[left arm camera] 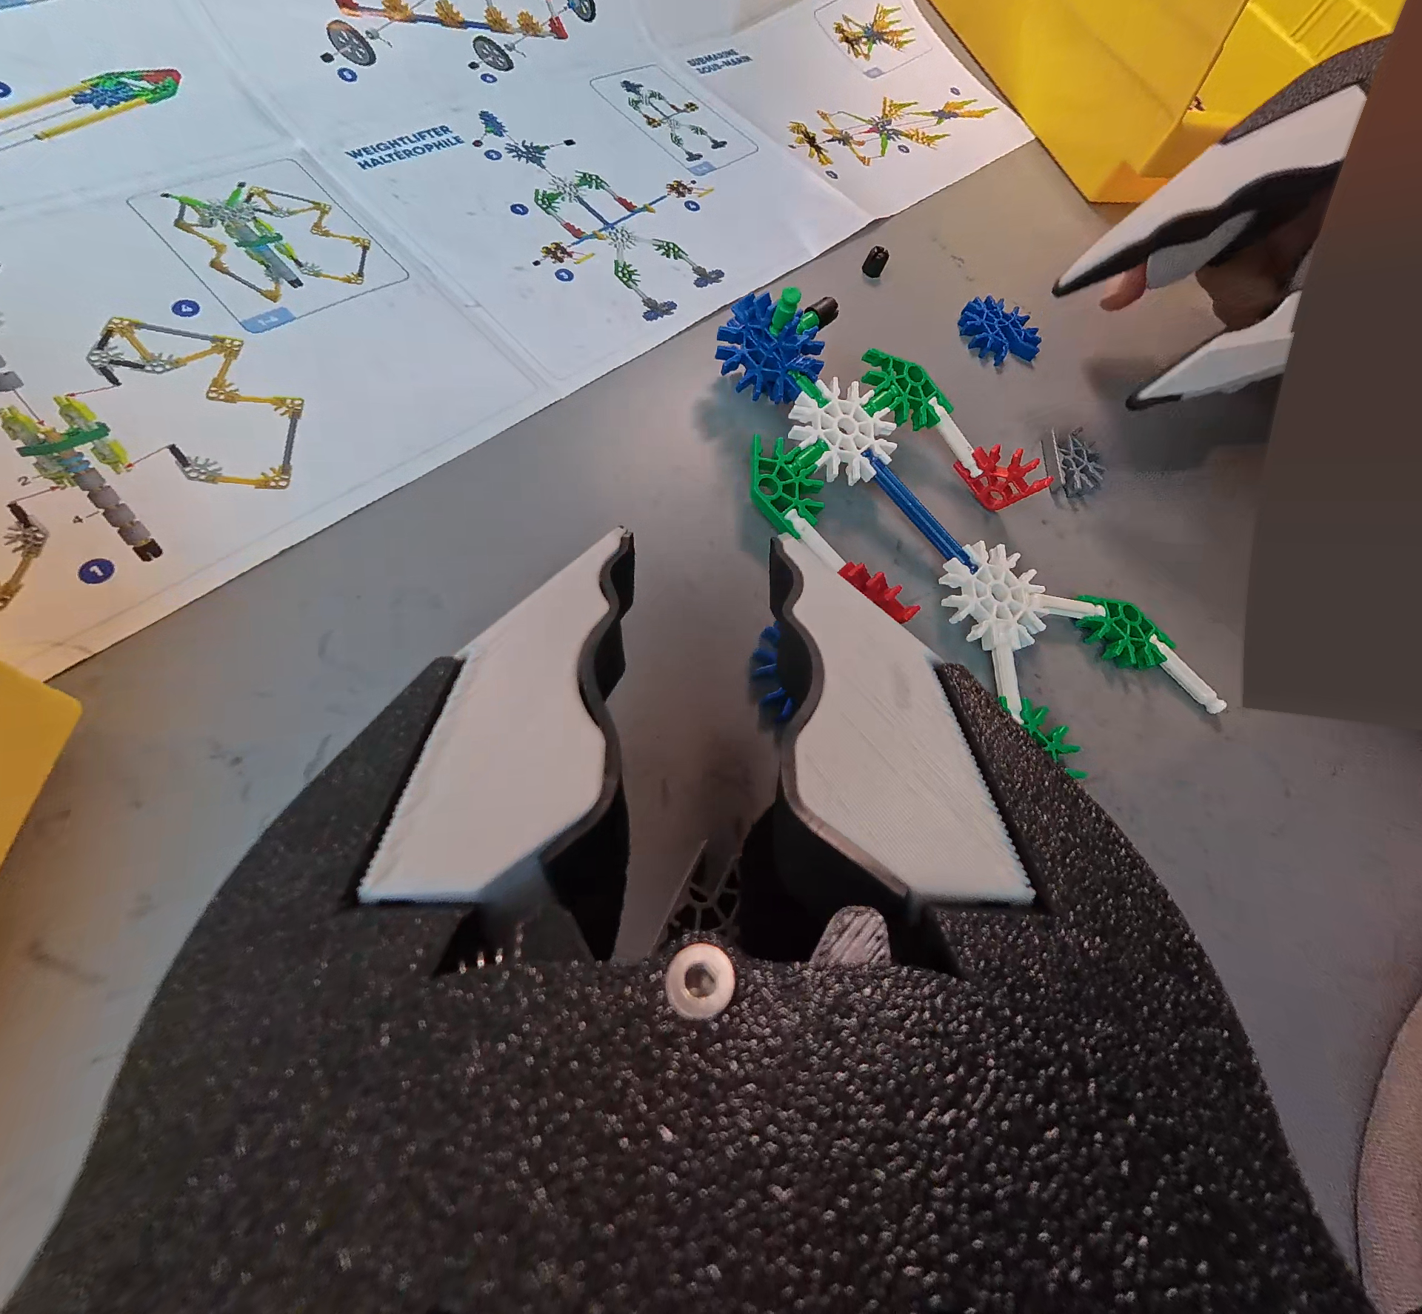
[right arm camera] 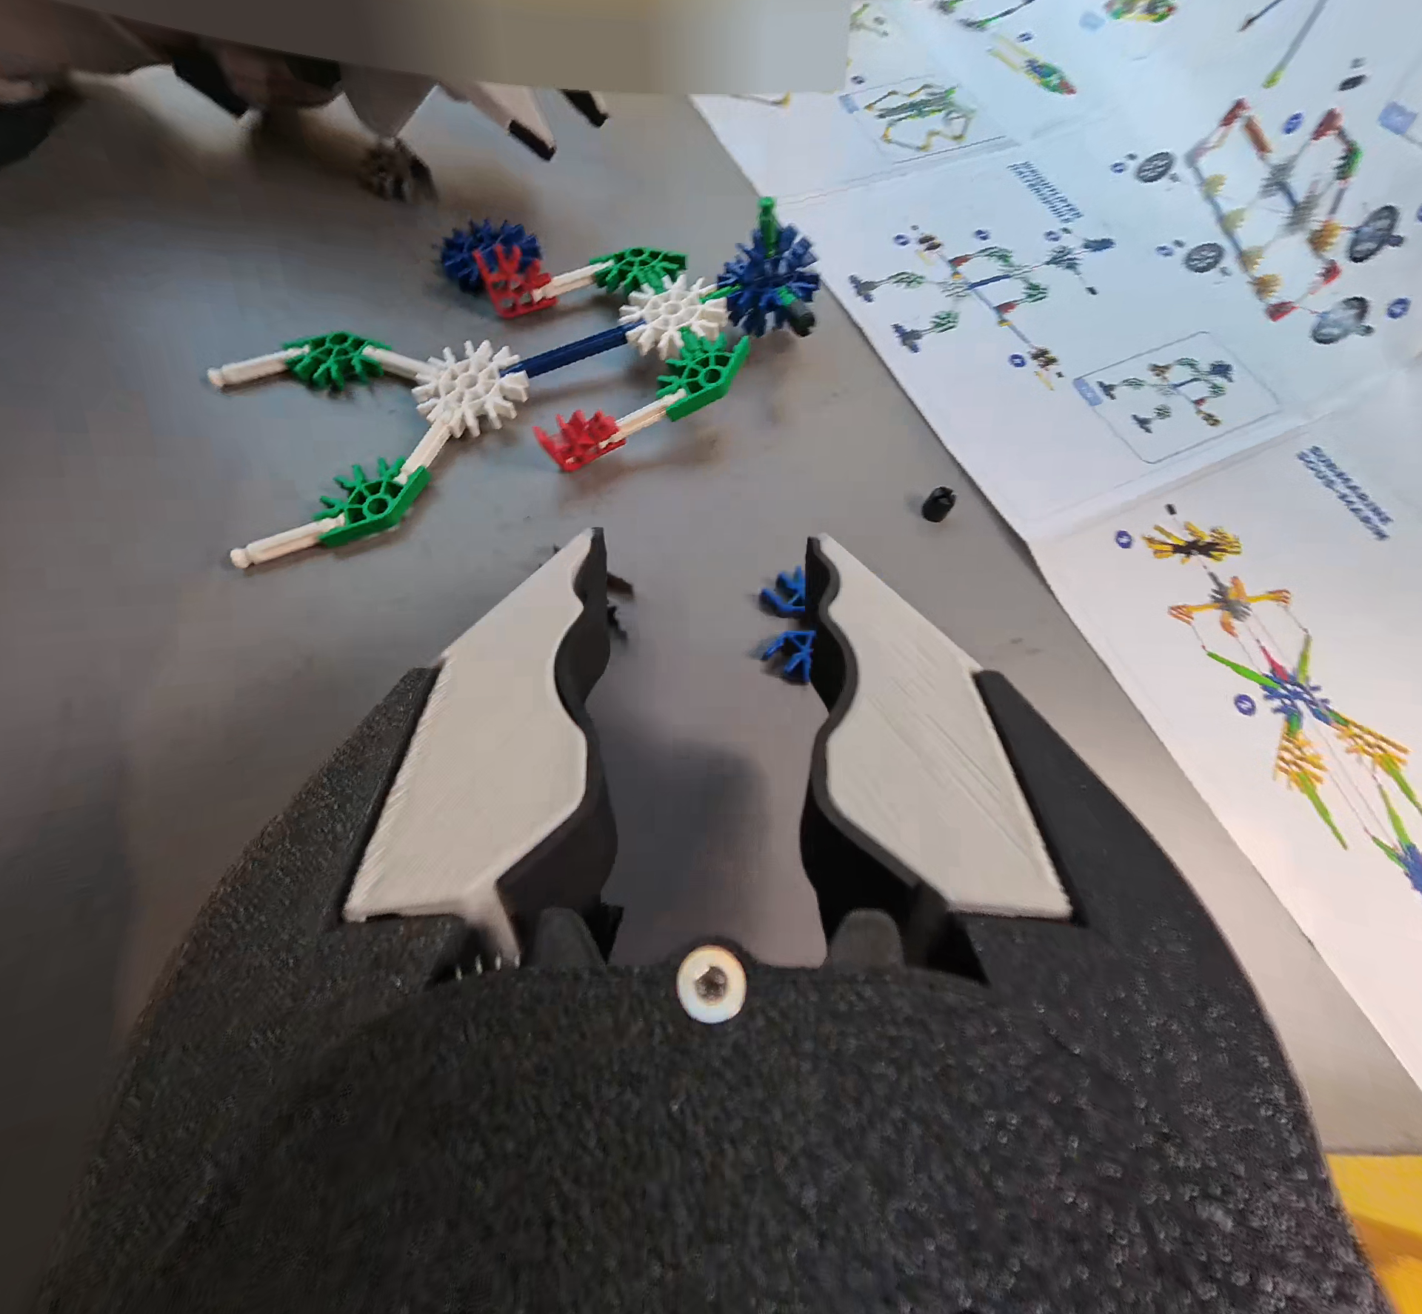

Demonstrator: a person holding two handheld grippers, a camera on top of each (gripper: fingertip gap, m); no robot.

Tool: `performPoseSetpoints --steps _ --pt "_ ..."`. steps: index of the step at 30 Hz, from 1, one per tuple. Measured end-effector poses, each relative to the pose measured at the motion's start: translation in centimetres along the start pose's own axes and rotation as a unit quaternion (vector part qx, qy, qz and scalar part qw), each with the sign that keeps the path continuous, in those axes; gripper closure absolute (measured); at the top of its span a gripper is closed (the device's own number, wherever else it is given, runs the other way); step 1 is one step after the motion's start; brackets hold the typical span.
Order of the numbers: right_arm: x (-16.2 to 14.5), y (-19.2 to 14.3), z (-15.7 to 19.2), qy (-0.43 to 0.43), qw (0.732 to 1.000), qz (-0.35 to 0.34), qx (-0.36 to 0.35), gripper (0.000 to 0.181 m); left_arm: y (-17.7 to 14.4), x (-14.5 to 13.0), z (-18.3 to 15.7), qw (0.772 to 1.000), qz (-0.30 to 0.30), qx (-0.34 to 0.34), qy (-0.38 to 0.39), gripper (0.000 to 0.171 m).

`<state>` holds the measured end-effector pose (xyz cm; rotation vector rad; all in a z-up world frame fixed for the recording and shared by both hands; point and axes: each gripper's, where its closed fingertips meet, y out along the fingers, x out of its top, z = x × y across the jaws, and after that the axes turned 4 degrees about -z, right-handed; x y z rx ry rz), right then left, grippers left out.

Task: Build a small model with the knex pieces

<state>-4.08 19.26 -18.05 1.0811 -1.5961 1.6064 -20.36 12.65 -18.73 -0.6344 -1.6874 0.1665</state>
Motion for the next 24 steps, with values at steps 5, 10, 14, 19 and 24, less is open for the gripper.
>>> performPoseSetpoints --steps 5,10,14,19,24 --pt "1.2 -1.1 -2.7 0.064 0.996 -0.051 -0.043 0.126 0.1 -0.1 0.0 1.000 0.002 0.000 -0.001 0.137" --pt "1.2 -1.1 -2.8 0.070 0.995 -0.053 -0.043 0.126 0.1 -0.2 0.0 1.000 0.005 0.000 -0.002 0.138" --pt "1.1 -1.0 -2.7 0.067 0.996 -0.050 -0.038 0.126 0.2 -0.3 0.0 1.000 0.007 0.000 0.000 0.137" --pt "1.0 -0.9 -2.5 0.065 0.996 -0.044 -0.033 0.128 0.2 -0.4 -0.2 1.000 0.010 -0.004 0.005 0.137" --pt "0.9 -0.7 -2.2 0.061 0.997 -0.040 -0.030 0.128 0.3 -0.5 -0.3 1.000 0.014 -0.004 0.009 0.138"
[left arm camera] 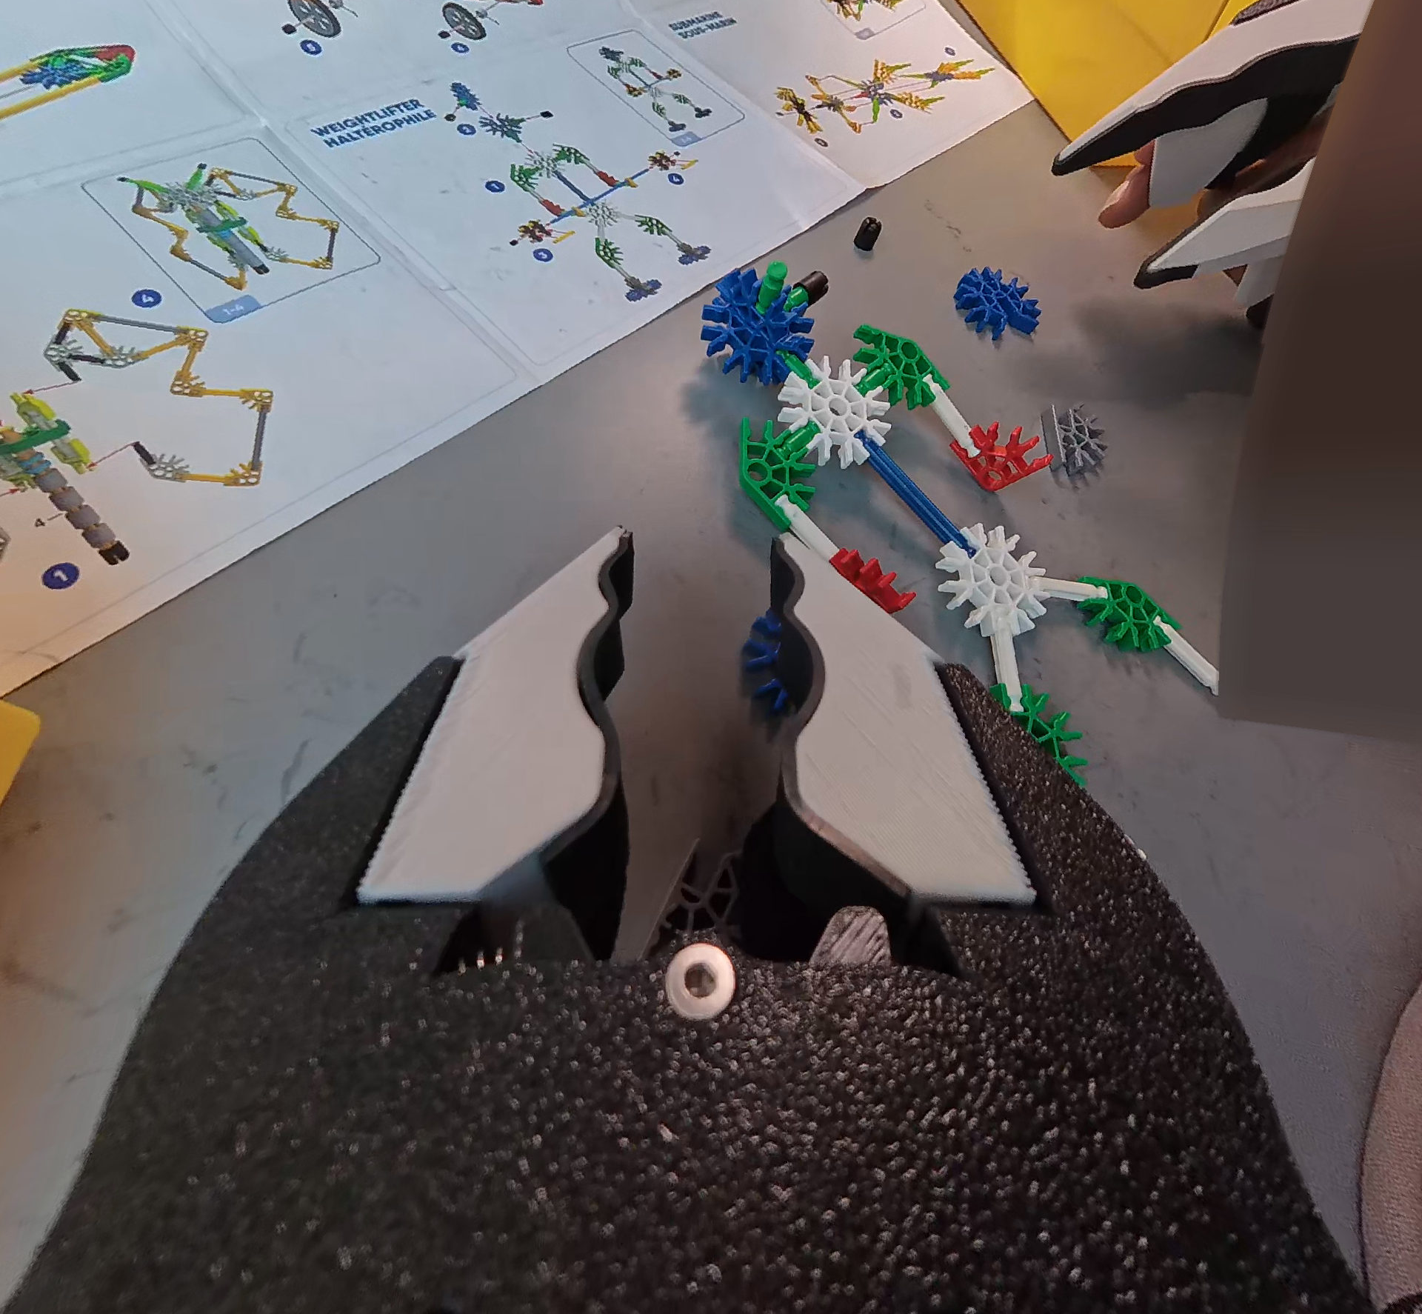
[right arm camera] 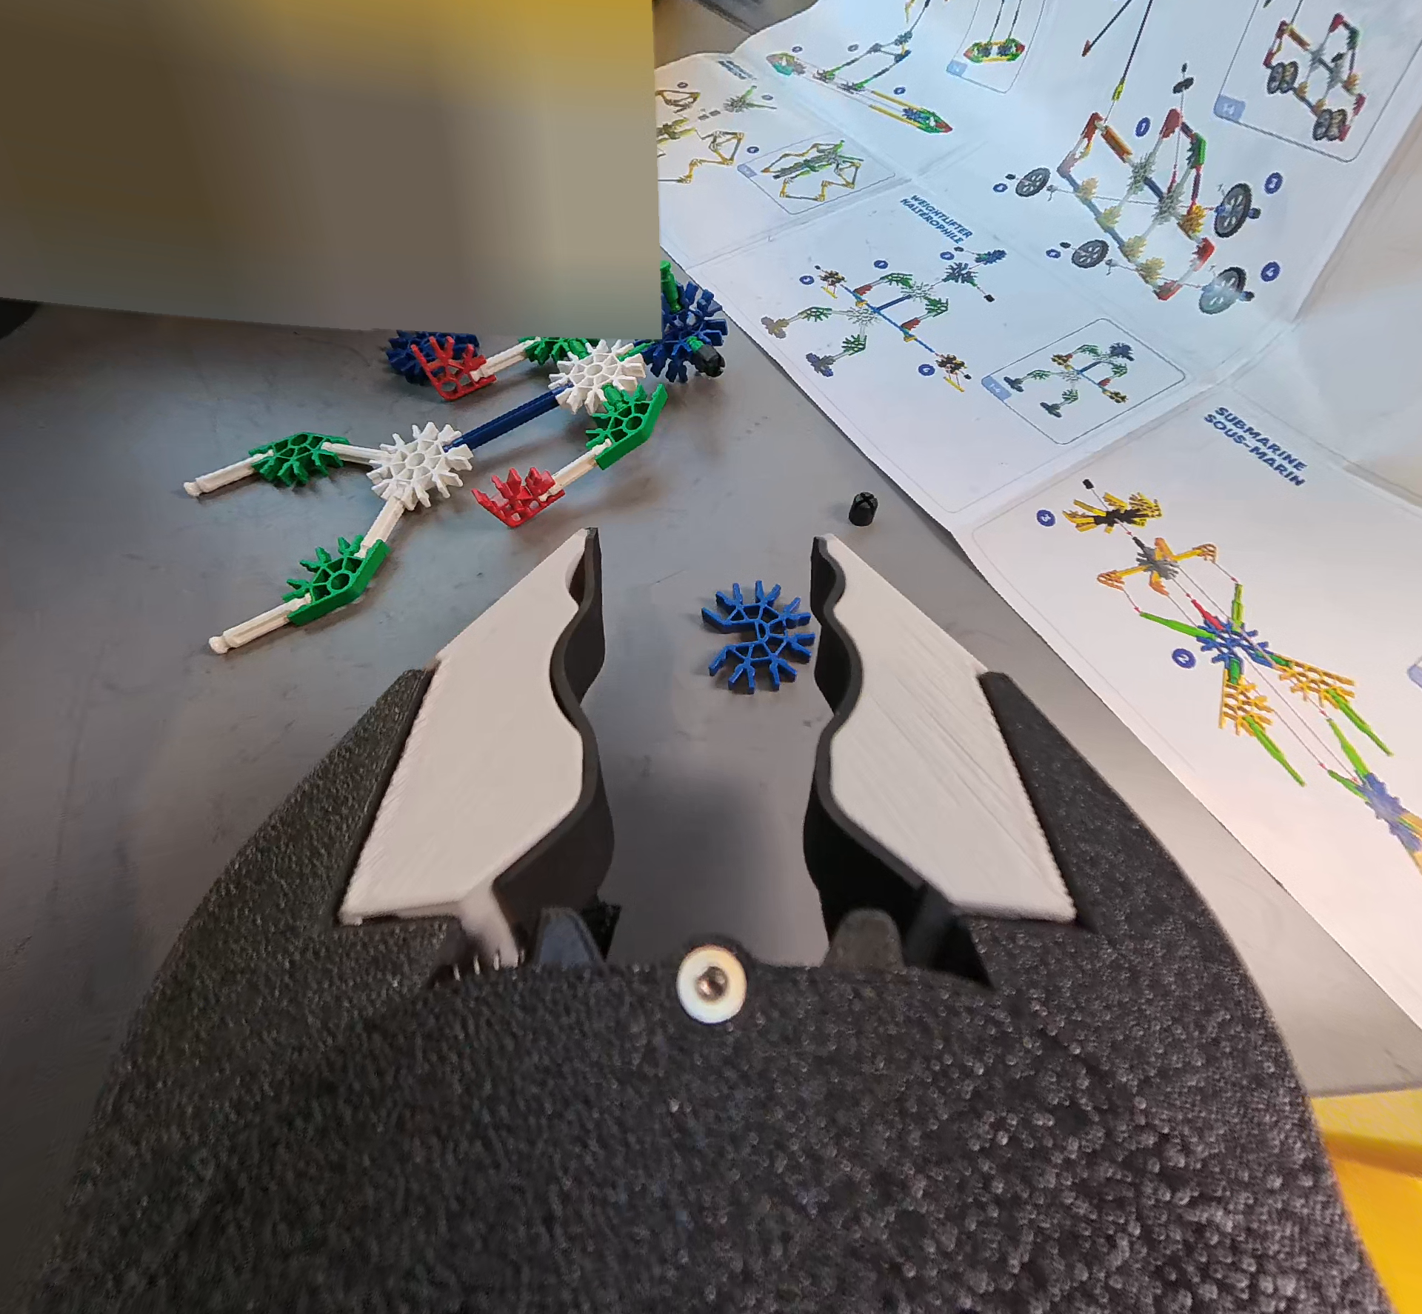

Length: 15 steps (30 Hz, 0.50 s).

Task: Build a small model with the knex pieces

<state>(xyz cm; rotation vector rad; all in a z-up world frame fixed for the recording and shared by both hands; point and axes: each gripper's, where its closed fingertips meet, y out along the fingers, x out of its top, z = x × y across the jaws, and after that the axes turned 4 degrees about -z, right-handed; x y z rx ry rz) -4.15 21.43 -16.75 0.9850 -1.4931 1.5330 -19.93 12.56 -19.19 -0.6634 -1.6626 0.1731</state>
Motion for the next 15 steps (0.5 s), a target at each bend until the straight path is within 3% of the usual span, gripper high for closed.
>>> performPoseSetpoints --steps 15 --pt "-0.14 0.04 0.21 -0.002 1.000 0.005 0.004 0.131 0.05 -0.02 -0.18 1.000 0.001 -0.004 0.001 0.138"
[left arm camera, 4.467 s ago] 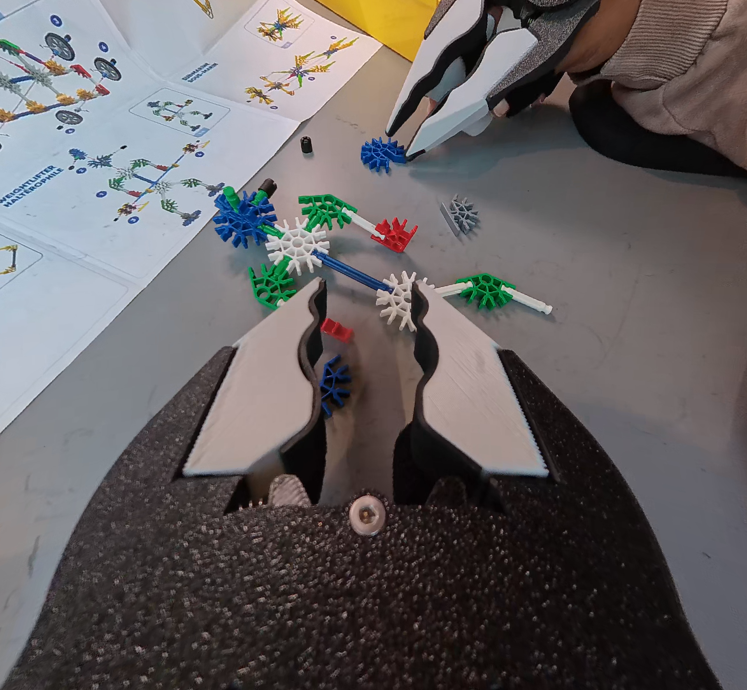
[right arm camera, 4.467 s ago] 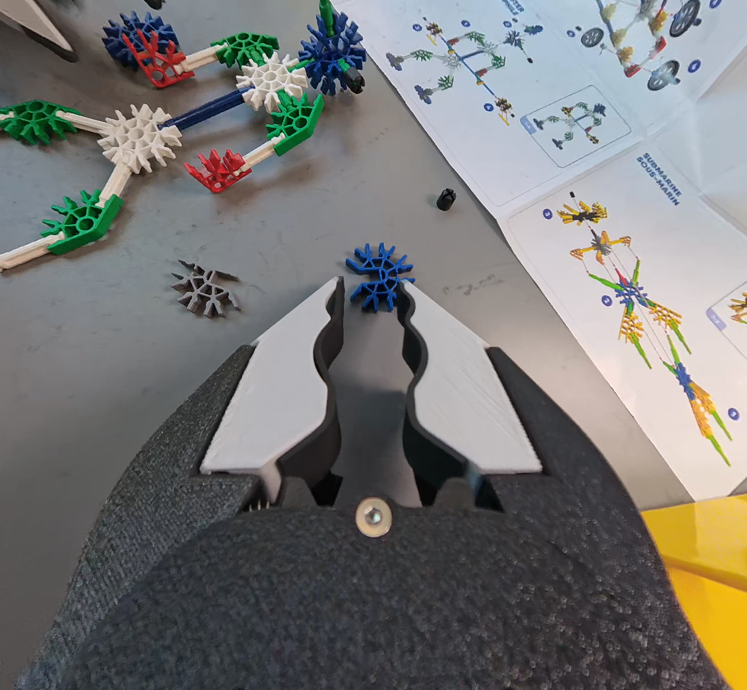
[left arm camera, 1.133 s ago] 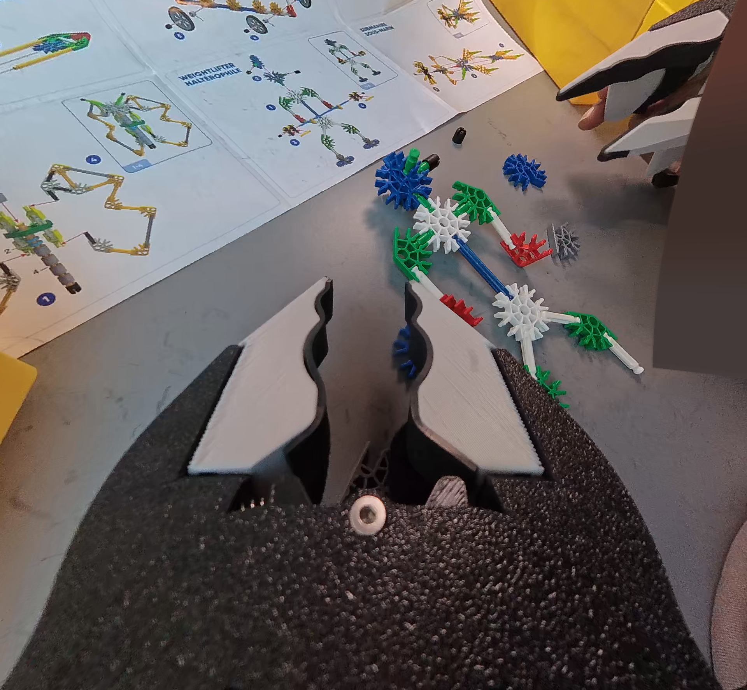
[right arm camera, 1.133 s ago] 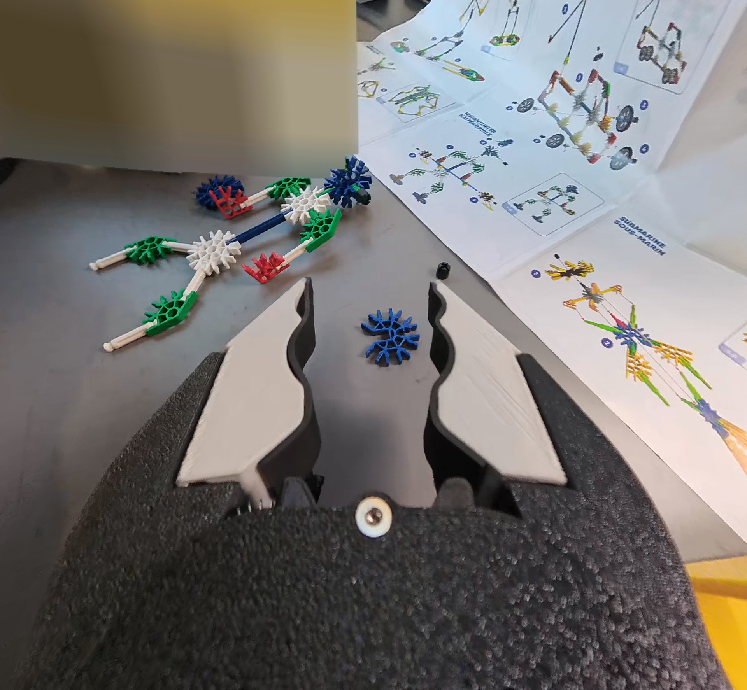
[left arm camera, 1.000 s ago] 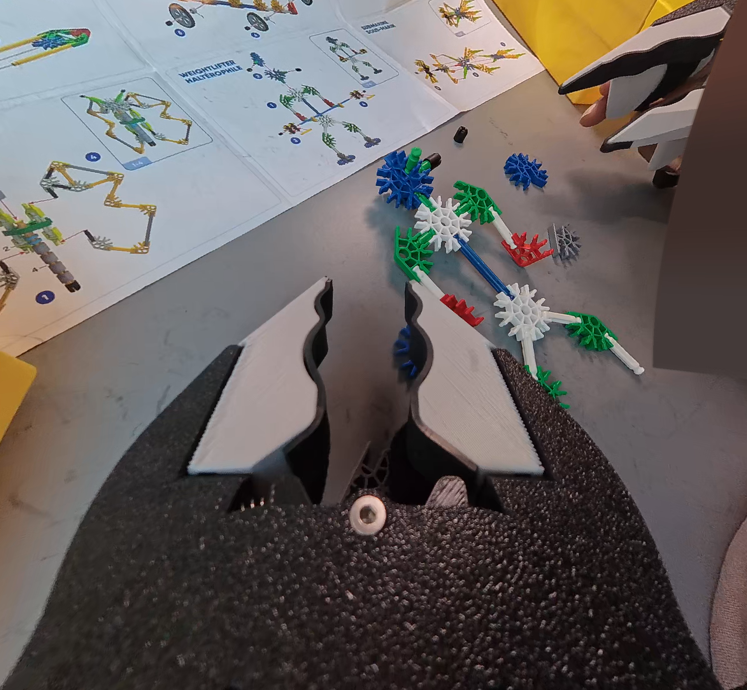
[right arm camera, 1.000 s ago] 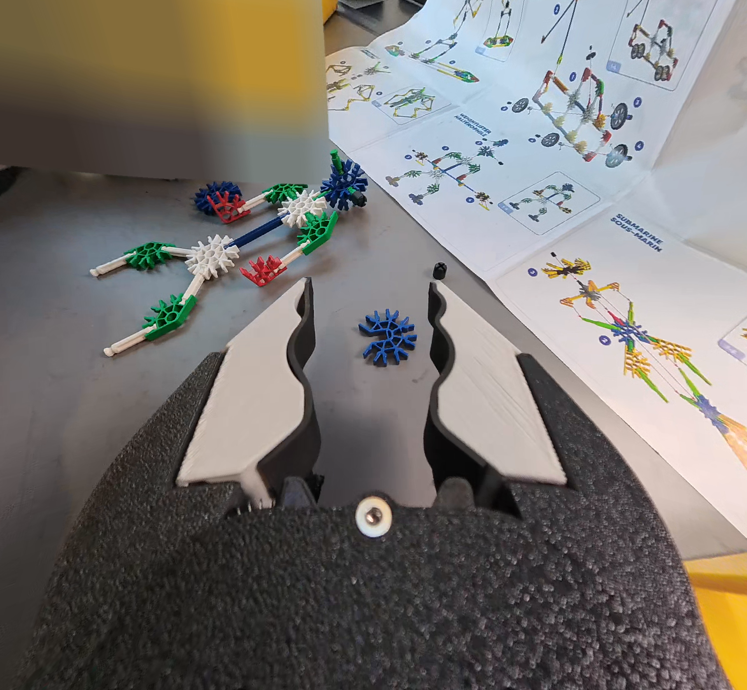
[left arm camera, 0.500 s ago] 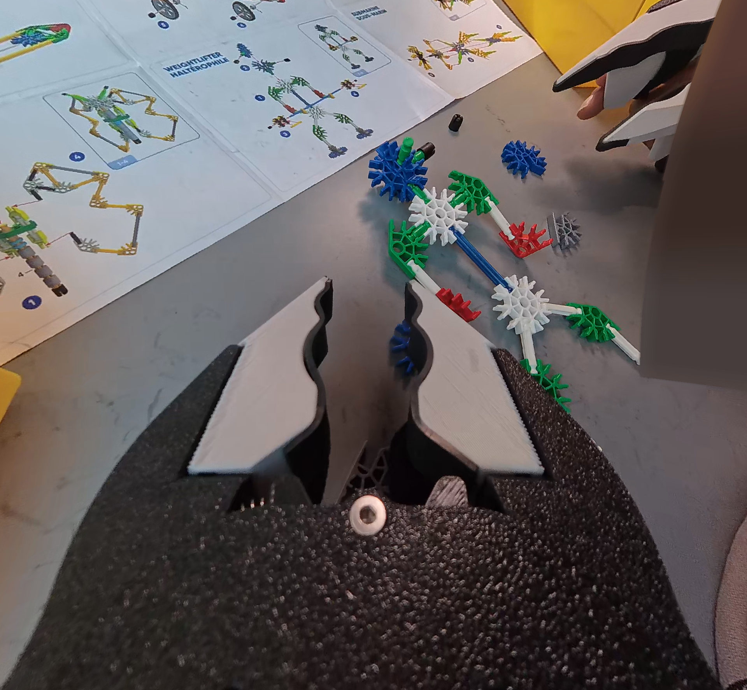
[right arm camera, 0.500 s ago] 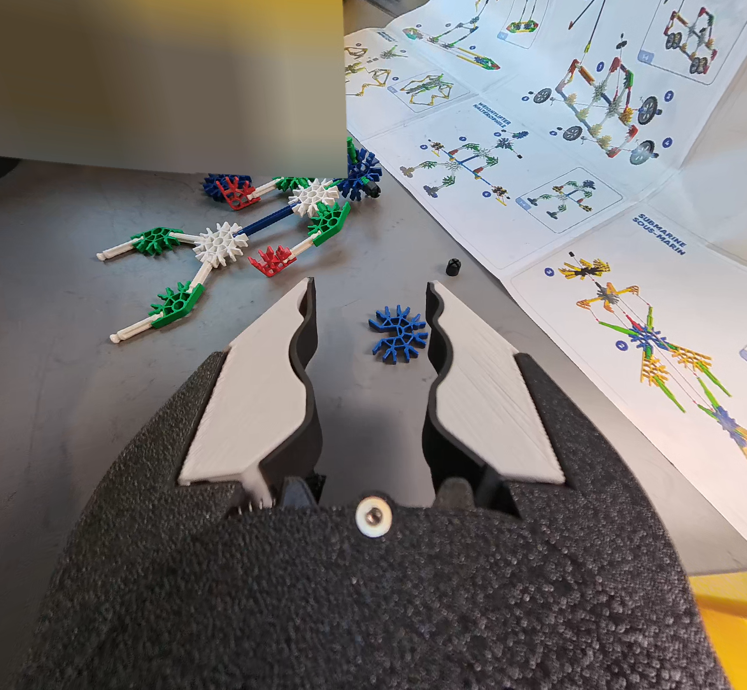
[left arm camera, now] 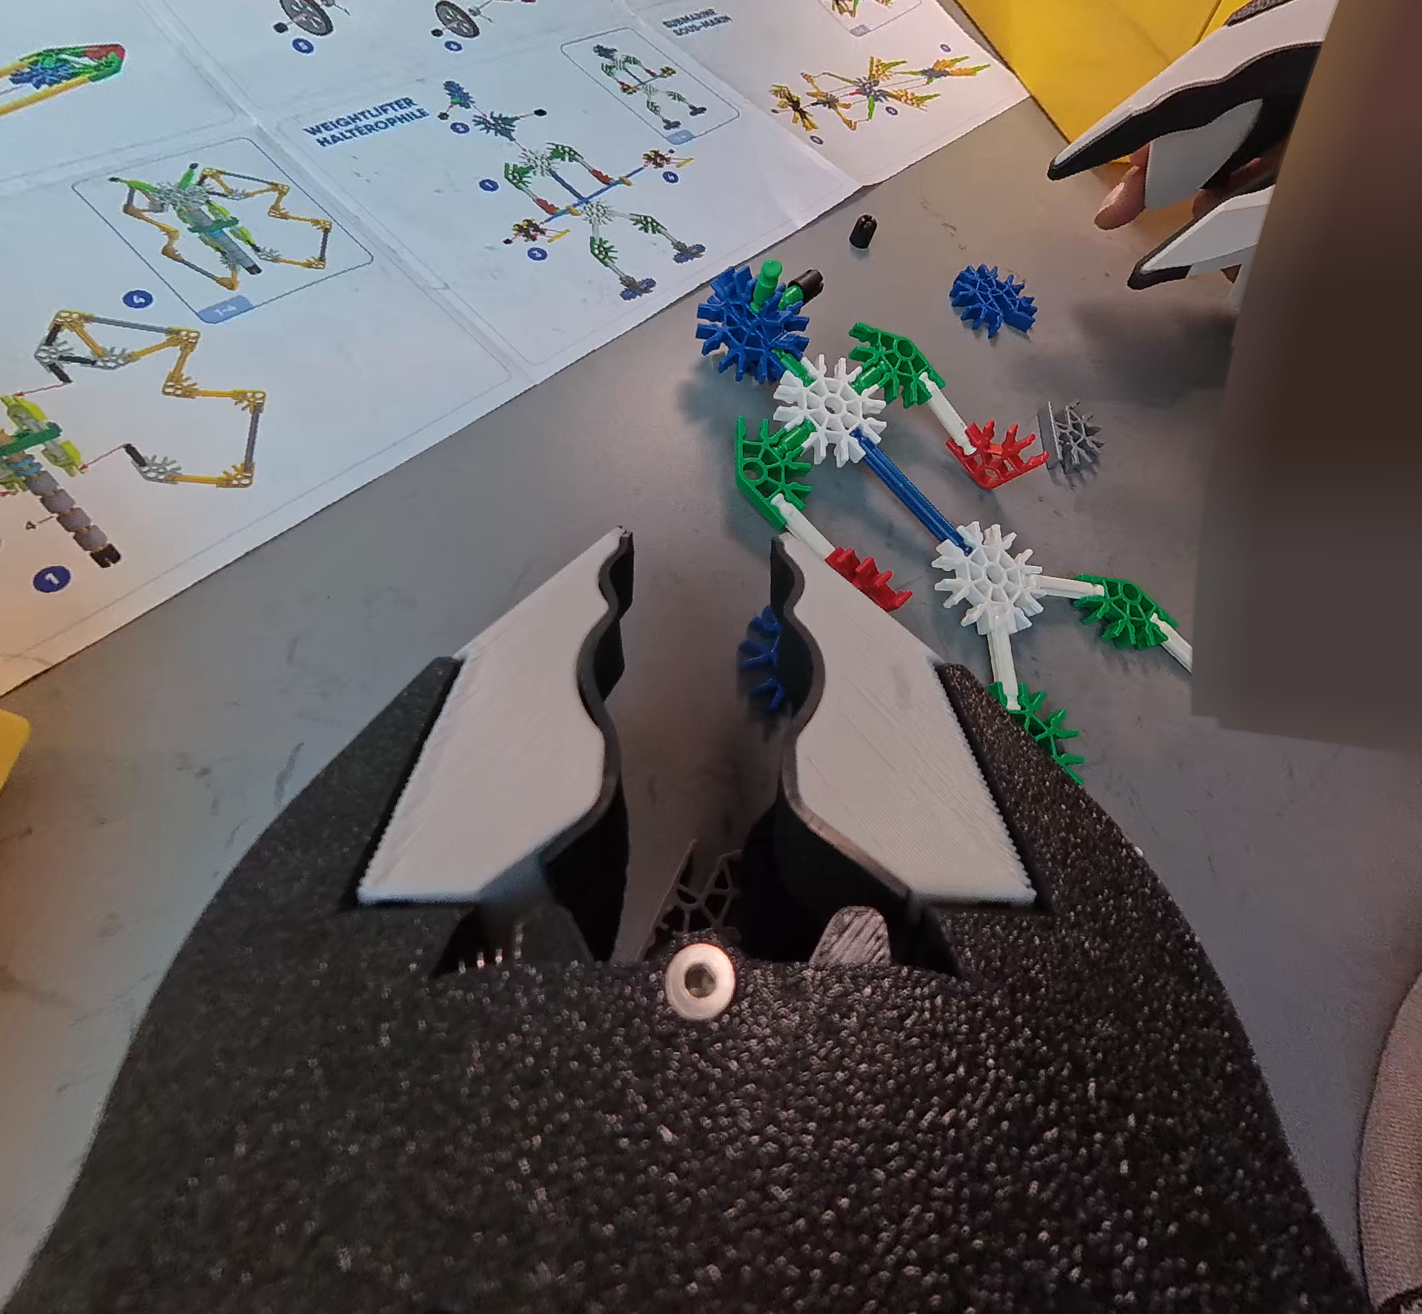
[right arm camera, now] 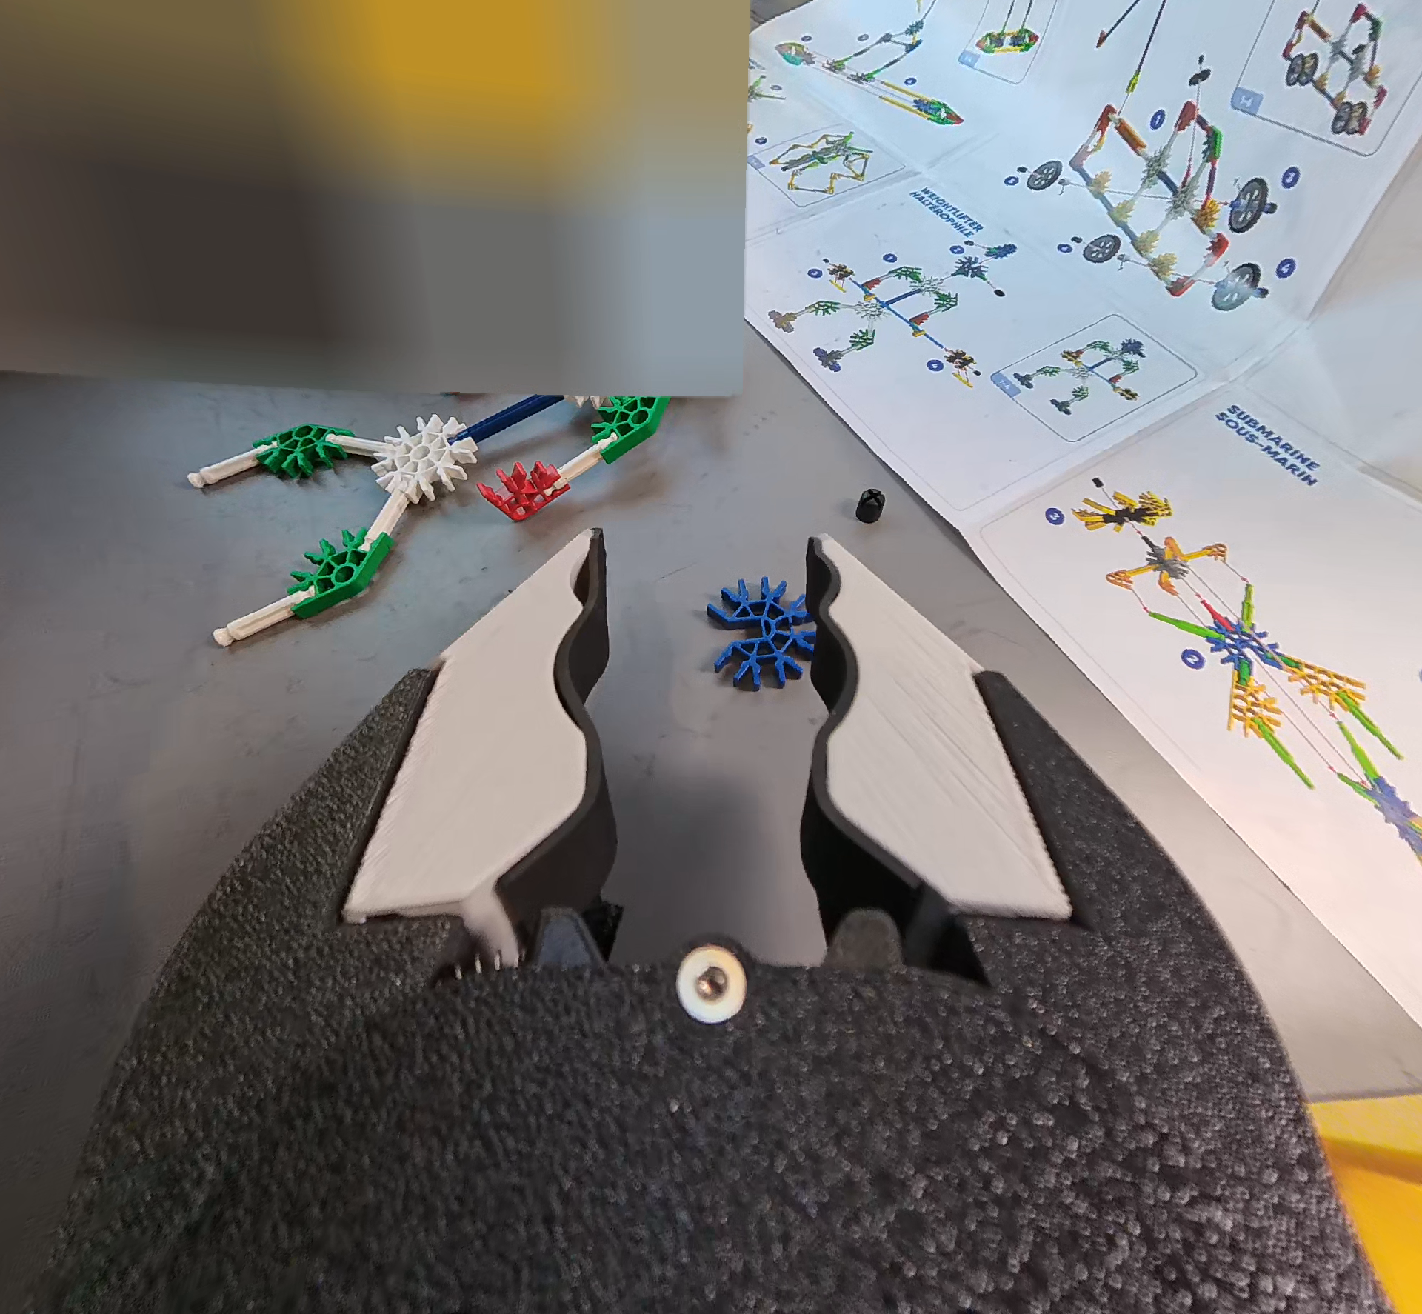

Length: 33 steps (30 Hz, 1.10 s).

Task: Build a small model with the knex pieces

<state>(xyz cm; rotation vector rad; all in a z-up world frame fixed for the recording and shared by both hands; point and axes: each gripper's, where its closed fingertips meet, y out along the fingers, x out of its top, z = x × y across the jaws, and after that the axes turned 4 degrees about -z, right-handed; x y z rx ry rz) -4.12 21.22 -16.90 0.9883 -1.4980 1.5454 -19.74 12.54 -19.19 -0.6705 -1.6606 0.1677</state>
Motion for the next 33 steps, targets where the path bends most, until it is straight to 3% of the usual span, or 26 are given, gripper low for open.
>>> performPoseSetpoints --steps 7,11,21,27,33 --pt "-0.9 0.2 1.2 -0.014 0.999 0.027 0.028 0.144 -0.1 0.1 0.1 1.000 -0.003 -0.002 -0.006 0.137" --pt "-4.2 0.4 4.2 -0.054 0.987 0.118 0.097 0.150 0.0 0.0 -0.1 1.000 -0.001 -0.003 -0.001 0.137" --pt "-4.6 1.2 5.4 -0.141 0.978 0.130 0.083 0.153 0.0 0.2 -0.8 1.000 -0.005 -0.016 0.004 0.138" --pt "-4.4 1.5 6.0 -0.154 0.976 0.133 0.083 0.160 -0.1 0.8 -4.7 0.993 -0.028 -0.093 0.070 0.137" --pt "-1.9 1.3 7.6 -0.077 0.987 0.072 0.121 0.163 -0.7 0.9 -9.1 0.974 -0.051 -0.157 0.157 0.137"
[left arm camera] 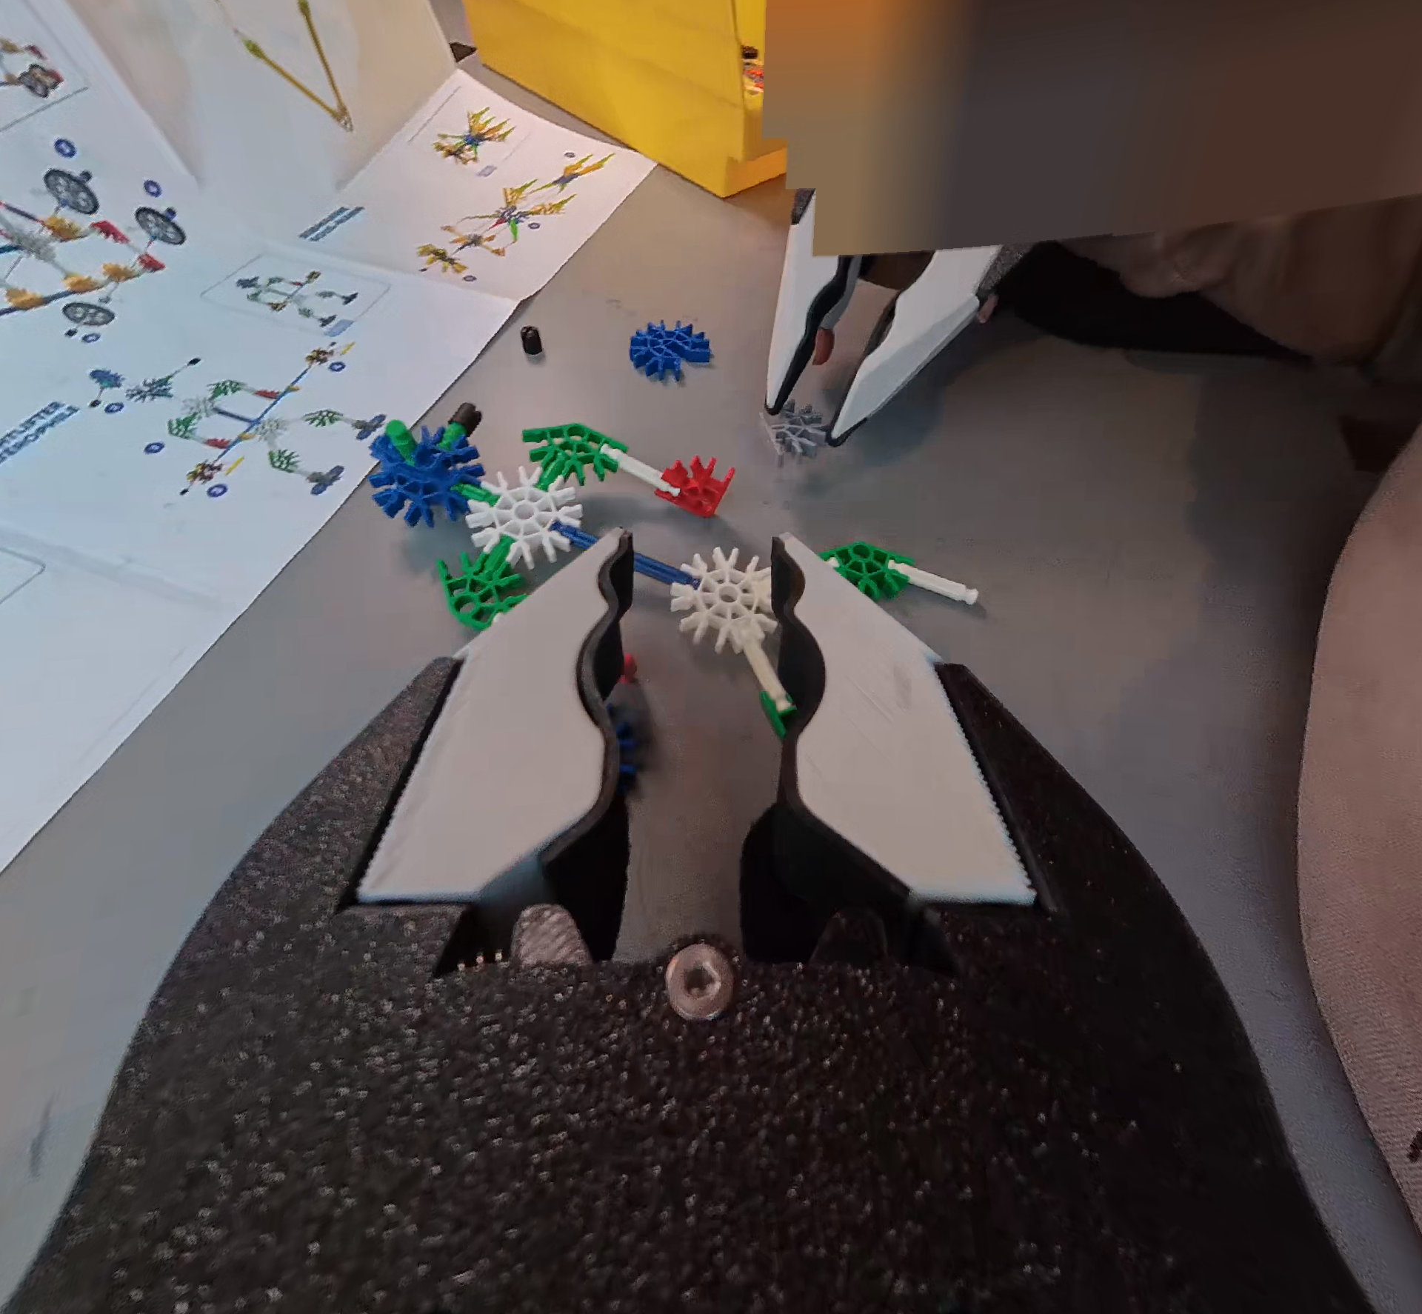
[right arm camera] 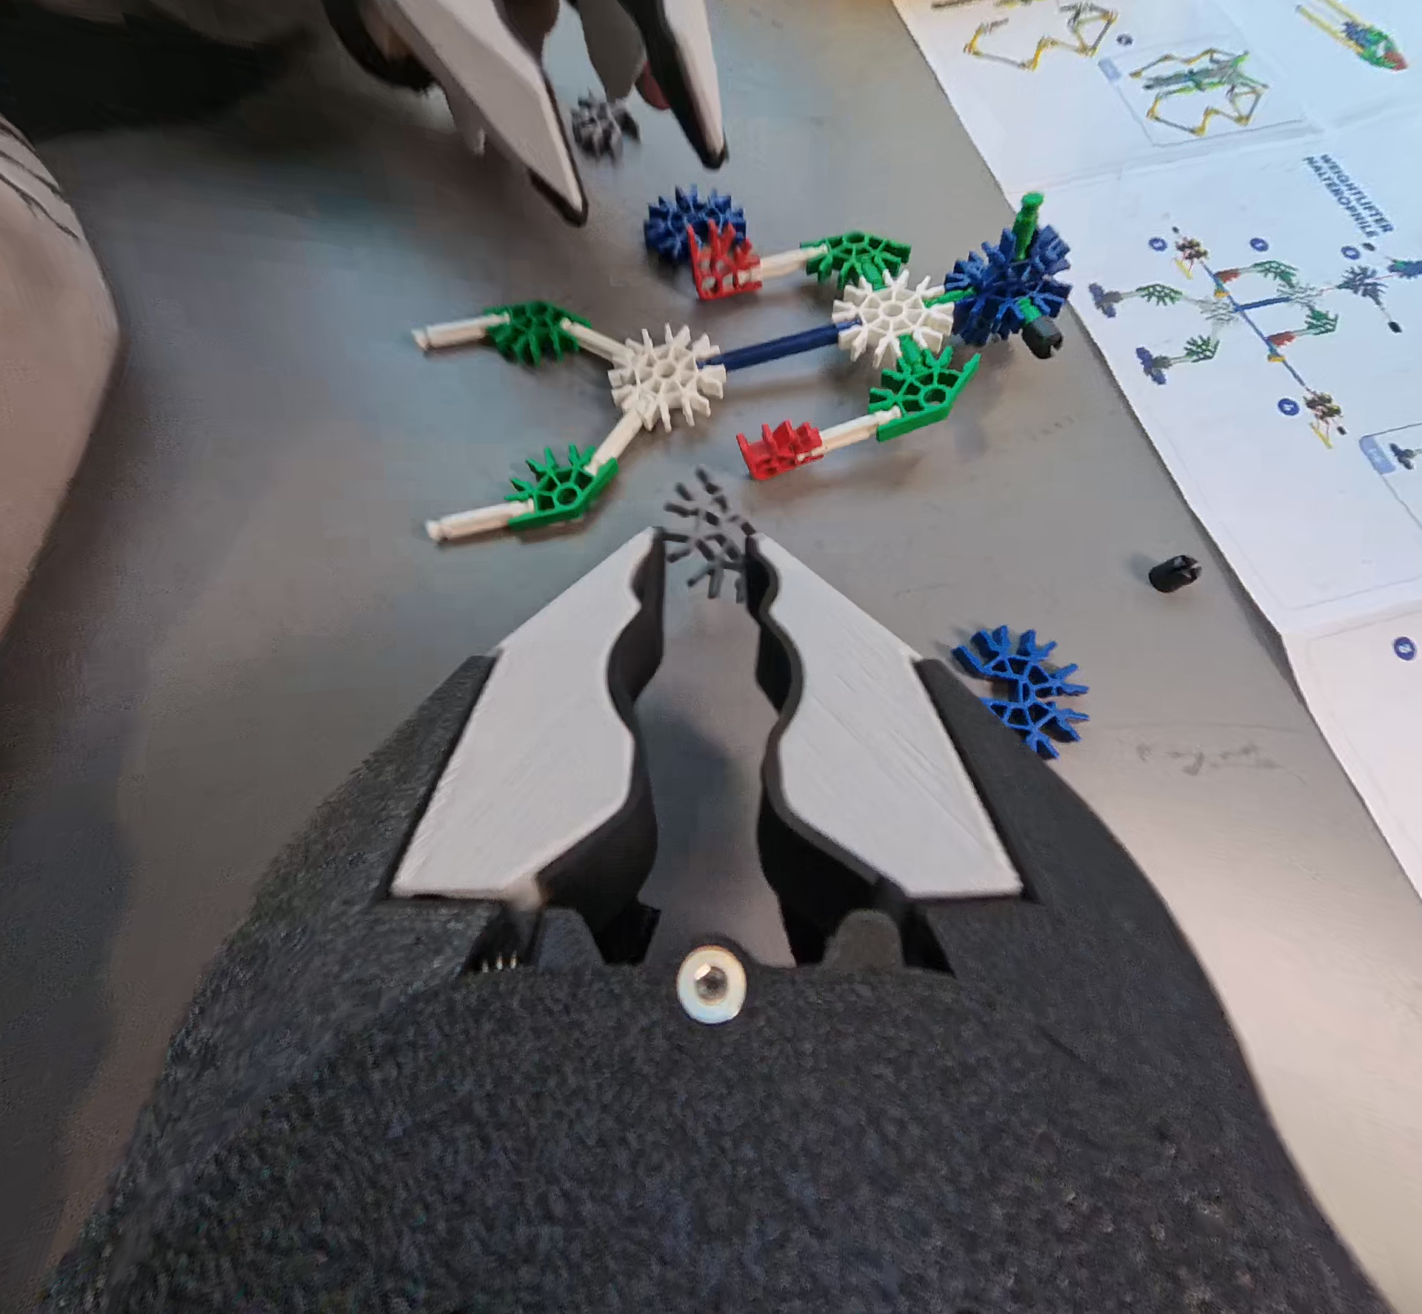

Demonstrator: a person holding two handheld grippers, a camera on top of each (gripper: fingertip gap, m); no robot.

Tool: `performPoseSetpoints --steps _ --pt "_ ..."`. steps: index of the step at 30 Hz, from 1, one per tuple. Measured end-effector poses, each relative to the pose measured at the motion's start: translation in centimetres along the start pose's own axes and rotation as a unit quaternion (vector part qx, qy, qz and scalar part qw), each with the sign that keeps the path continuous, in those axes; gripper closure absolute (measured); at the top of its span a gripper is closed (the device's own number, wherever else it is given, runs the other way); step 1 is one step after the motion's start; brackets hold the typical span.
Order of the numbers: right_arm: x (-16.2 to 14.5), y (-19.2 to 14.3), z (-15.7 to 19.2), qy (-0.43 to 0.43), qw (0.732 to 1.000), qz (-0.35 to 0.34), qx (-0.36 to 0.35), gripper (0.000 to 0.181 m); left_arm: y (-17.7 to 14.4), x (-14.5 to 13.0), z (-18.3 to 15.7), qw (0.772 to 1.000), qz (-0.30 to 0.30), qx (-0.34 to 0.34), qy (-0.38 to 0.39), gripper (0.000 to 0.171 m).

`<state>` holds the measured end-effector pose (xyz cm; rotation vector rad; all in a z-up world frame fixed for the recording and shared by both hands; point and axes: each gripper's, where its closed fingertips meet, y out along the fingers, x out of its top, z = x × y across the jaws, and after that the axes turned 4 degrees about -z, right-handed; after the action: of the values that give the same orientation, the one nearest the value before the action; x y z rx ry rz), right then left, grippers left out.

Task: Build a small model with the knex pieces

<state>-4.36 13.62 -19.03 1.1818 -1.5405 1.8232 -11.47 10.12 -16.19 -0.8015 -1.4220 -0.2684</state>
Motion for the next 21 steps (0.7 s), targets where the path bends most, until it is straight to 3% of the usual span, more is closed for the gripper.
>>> performPoseSetpoints --steps 1,4,7,13,17,21 --pt "0.9 -0.2 0.2 0.019 0.999 -0.026 0.008 0.181 0.1 0.3 -0.5 1.000 -0.005 -0.007 0.008 0.137" --pt "3.1 -0.4 1.8 0.086 0.991 -0.078 0.063 0.181 0.2 0.9 -1.9 0.999 -0.019 -0.025 0.032 0.137" --pt "2.6 0.3 2.0 0.080 0.993 -0.060 0.055 0.181 0.8 0.7 -3.1 0.998 -0.010 -0.037 0.052 0.137" --pt "0.9 0.0 -1.0 0.018 0.999 -0.018 -0.036 0.155 1.3 -0.3 -3.3 0.997 0.014 -0.029 0.074 0.138" --pt "-0.3 0.6 -1.4 0.015 0.999 0.020 -0.042 0.131 1.1 -0.3 -2.1 0.998 0.014 -0.012 0.053 0.139" --pt "-1.8 1.7 -1.4 -0.004 0.996 0.078 -0.050 0.133 1.2 -0.5 -1.6 0.999 0.018 -0.007 0.043 0.140"
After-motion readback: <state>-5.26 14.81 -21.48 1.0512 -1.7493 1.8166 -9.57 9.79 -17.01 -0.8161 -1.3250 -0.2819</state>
